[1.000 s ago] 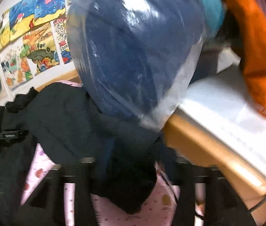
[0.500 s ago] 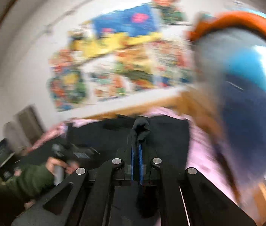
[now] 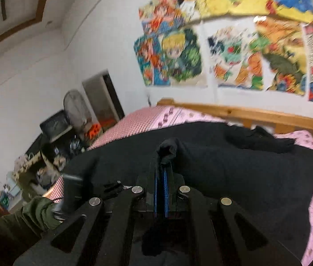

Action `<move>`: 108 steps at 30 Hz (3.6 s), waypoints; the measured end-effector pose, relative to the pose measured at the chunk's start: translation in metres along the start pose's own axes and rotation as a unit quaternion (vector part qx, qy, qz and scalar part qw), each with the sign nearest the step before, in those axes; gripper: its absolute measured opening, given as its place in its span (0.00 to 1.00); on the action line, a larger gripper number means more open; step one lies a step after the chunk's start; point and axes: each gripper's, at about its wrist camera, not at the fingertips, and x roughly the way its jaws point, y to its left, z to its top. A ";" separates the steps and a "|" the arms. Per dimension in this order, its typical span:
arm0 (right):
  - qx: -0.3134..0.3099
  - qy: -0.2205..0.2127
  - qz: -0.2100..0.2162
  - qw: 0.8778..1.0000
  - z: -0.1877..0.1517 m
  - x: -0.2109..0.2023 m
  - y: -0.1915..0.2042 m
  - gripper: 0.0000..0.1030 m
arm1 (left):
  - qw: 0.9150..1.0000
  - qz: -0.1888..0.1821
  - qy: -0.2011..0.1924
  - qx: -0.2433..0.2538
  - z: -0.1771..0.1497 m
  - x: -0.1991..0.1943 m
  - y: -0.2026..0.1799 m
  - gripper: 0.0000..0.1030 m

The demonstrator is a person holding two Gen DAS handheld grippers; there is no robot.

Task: Fold large clothes

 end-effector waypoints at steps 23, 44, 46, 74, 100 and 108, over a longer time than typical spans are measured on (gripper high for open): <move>0.173 0.088 -0.090 0.977 -0.111 0.009 -0.147 0.64 | 0.942 0.161 0.122 -0.268 -0.037 0.091 0.122 0.53; 0.137 0.094 -0.292 0.942 -0.092 0.068 -0.264 0.64 | 0.923 0.347 0.163 -0.032 0.023 0.125 0.101 0.07; 0.108 0.124 -0.307 0.937 -0.092 0.093 -0.264 0.64 | 0.922 0.338 0.181 -0.042 0.014 0.131 0.113 0.07; -0.037 0.117 -0.218 0.968 -0.039 0.141 -0.089 0.89 | 0.873 0.398 -0.098 -0.266 -0.054 -0.160 0.117 0.94; -0.056 0.144 -0.250 0.956 -0.074 0.305 -0.049 0.93 | 0.793 0.347 -0.241 -0.439 -0.125 -0.179 0.157 0.77; -0.054 0.129 -0.248 0.958 -0.081 0.300 -0.048 0.93 | 0.778 0.367 -0.245 -0.447 -0.129 -0.183 0.170 0.17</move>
